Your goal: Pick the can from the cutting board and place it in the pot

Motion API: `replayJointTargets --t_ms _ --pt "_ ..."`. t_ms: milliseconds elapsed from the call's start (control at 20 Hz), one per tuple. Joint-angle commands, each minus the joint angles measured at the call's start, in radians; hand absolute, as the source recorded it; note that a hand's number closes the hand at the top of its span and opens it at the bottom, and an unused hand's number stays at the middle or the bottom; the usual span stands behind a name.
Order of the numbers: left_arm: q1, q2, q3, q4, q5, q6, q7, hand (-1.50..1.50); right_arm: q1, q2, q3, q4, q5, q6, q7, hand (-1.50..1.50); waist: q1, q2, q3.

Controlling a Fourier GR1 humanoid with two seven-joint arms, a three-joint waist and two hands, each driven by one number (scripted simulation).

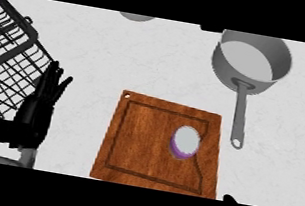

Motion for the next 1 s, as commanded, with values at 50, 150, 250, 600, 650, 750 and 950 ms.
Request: replayJointTargets --t_ms 50,150,250,600,650,750,950 --pt "0.016 -0.02 -0.03 -0.026 -0.023 0.012 -0.018 0.0 0.24 0.005 0.091 -0.012 0.258 0.073 0.149 -1.5 0.023 0.017 -0.003" --pt "-0.011 -0.014 -0.019 -0.015 -0.024 0.01 -0.011 0.0 0.311 0.008 0.13 -0.022 0.333 0.142 0.222 -1.5 0.026 0.023 -0.003" --pt "0.006 -0.006 -0.03 -0.025 -0.026 -0.009 -0.022 0.0 0.34 0.045 0.136 -0.031 0.457 0.182 0.31 -1.5 0.046 0.027 -0.004" --pt "-0.033 -0.024 -0.032 -0.002 -0.02 -0.019 0.004 0.0 0.271 0.093 0.403 -0.117 0.8 0.342 0.718 -1.5 0.059 0.025 0.001" --pt "-0.021 -0.02 -0.035 -0.026 -0.045 0.004 0.004 0.0 0.247 0.093 0.453 -0.126 0.831 0.389 0.771 -1.5 0.064 0.022 0.002" --pt "-0.012 -0.03 -0.024 0.013 -0.029 -0.028 -0.046 0.0 0.126 0.093 0.506 -0.049 0.895 0.395 0.905 -1.5 0.062 0.021 0.003" --pt "-0.07 -0.032 0.003 0.054 -0.019 -0.037 -0.018 0.0 0.024 0.093 0.497 -0.035 0.894 0.574 1.101 -1.5 0.056 0.02 0.004"
